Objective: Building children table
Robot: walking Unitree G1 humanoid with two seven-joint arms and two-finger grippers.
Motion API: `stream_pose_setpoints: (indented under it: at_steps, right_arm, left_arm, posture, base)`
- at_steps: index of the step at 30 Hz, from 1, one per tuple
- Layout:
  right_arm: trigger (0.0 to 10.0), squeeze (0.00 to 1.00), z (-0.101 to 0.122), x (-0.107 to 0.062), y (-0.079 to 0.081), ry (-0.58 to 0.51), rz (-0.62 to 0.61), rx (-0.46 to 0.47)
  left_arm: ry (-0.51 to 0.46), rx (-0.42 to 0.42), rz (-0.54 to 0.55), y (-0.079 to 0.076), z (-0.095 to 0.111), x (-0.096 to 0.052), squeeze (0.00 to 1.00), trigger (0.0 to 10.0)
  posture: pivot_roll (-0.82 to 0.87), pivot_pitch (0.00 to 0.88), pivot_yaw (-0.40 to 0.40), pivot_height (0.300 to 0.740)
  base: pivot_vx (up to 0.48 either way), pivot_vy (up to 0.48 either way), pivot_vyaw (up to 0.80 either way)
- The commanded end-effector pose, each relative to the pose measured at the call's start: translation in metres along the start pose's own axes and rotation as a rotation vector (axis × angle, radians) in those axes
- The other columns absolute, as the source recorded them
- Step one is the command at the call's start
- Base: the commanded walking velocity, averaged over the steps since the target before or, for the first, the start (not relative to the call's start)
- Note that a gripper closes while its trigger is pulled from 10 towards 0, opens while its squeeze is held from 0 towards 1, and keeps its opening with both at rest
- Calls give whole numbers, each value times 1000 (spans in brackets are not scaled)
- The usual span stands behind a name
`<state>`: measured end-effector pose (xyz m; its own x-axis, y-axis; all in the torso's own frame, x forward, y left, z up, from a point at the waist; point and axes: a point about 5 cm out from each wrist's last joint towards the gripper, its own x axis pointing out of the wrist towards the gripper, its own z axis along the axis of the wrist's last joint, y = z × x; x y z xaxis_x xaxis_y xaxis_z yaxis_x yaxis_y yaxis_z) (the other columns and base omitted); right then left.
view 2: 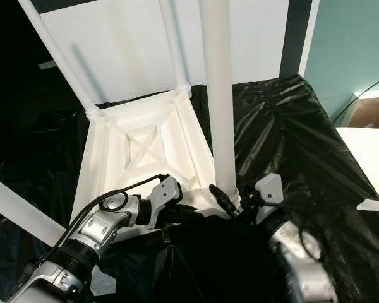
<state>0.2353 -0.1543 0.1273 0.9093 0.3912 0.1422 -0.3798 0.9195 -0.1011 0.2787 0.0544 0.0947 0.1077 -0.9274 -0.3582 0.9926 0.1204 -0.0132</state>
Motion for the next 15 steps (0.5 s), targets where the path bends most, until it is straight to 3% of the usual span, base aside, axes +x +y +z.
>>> stream_pose_setpoints:
  at_steps: [1, 4, 5, 7, 8, 9, 10, 13, 14, 15]
  right_arm:
    - [0, 0, -1, -6, -28, 8, -274, -2]
    - [0, 0, -1, -4, -26, 19, -262, -13]
    - [4275, 0, -2, -4, -24, 32, -244, -14]
    - [4275, 0, -3, -4, -23, 40, -234, -13]
    - [10000, 90, -3, -1, -20, 36, -179, -4]
    - [10000, 1000, -3, 1, -17, 34, -120, 11]
    - [10000, 1000, -3, 1, -17, 34, -120, 11]
    - [10000, 1000, -3, 14, -15, 49, 69, -14]
    - [10000, 914, -1, 17, -18, 52, 119, -29]
    - [10000, 0, 1, 20, -20, 50, 178, -44]
  left_arm:
    - [-9, -139, -49, -13, -28, -4, 0, 10000]
    - [-8, -139, -55, -13, -28, -3, 0, 10000]
    - [-9, -138, -57, -13, -28, -2, 0, 10000]
    - [-10, -138, -58, -13, -27, -1, 0, 10000]
    - [-12, -137, -58, -13, -26, -1, 0, 10000]
    - [-13, -137, -59, -13, -26, 0, 0, 10000]
    - [-13, -137, -59, -13, -26, 0, 0, 10000]
    - [-14, -138, -62, -14, -26, 1, 0, 10000]
    - [-14, -139, -62, -14, -27, 1, 0, 10000]
    - [-14, -140, -62, -15, -27, 1, 0, 10000]
  posture:
    - [-78, 0, 110, 740]
    - [-78, 0, 110, 740]
    - [-82, 0, 113, 740]
    - [-82, 0, 113, 740]
    - [-86, 0, 113, 740]
    - [-86, 0, 113, 740]
    - [-86, 0, 113, 740]
    - [-87, 0, 112, 740]
    - [-86, 0, 109, 740]
    - [-86, 0, 109, 740]
  base:
    - [0, 0, 0]
    - [0, 0, 0]
    - [0, 0, 0]
    - [0, 0, 0]
    - [0, 0, 0]
    - [0, 0, 0]
    - [0, 0, 0]
    - [0, 0, 0]
    - [0, 0, 0]
    - [0, 0, 0]
